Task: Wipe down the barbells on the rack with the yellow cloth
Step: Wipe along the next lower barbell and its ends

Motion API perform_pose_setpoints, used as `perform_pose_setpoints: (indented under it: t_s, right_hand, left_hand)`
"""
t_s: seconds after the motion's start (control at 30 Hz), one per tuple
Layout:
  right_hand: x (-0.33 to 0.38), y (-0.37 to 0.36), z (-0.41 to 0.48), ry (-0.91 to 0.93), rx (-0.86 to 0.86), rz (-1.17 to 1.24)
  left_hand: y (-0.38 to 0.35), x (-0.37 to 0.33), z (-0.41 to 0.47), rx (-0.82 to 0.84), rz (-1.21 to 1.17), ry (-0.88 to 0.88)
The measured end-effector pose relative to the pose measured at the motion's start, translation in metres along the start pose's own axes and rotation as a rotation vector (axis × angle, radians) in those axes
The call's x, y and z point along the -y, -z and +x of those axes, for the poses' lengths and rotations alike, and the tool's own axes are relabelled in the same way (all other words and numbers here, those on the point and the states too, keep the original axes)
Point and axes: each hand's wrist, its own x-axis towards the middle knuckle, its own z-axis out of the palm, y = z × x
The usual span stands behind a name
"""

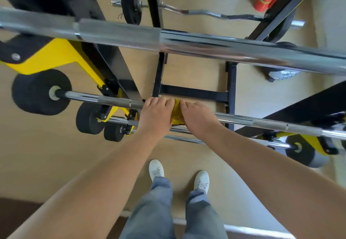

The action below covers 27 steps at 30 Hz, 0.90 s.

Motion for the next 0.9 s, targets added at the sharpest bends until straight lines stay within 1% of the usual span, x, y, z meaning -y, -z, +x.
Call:
perform_pose_setpoints:
  t_s: [0.1, 0.27, 0.37, 0.47, 0.6, 0.67, 0.73, 0.8, 0.9]
  right_hand:
    - [0.022, -0.007, 0.019, 0.01, -0.008, -0.015]
    - [0.049, -0.01, 0.04, 0.035, -0.03, 0.048]
    - [0.046, -0.006, 0.04, 0.046, -0.041, 0.065]
    - [0.059, -0.008, 0.044, 0.029, -0.044, 0.052]
    - [0.074, -0.016, 0.057, -0.053, -0.008, 0.023]
    - [0.076, -0.013, 0.059, -0.047, 0.023, 0.005]
    - [0.085, -0.009, 0.061, -0.003, 0.011, -0.056]
    - [0.1, -0.005, 0.067, 0.008, 0.011, -0.038]
    - [0.116, -0.001, 0.086, -0.096, 0.059, 0.049]
  left_hand:
    - [0.003, 0.029, -0.002, 0.016, 0.011, 0.01]
    - [0.01, 0.07, -0.008, 0.053, 0.081, 0.0]
    - [0.008, 0.064, -0.009, 0.034, 0.118, 0.043]
    - [0.002, 0.056, -0.006, 0.022, 0.125, 0.08]
    - [0.005, 0.071, 0.001, 0.044, 0.1, 0.013]
    - [0.009, 0.08, -0.004, 0.044, 0.094, -0.024]
    - [0.01, 0.09, -0.013, 0.009, 0.102, -0.016]
    - [0.01, 0.102, -0.023, -0.028, 0.098, 0.028]
    - [0.007, 0.109, -0.03, -0.044, 0.091, 0.059]
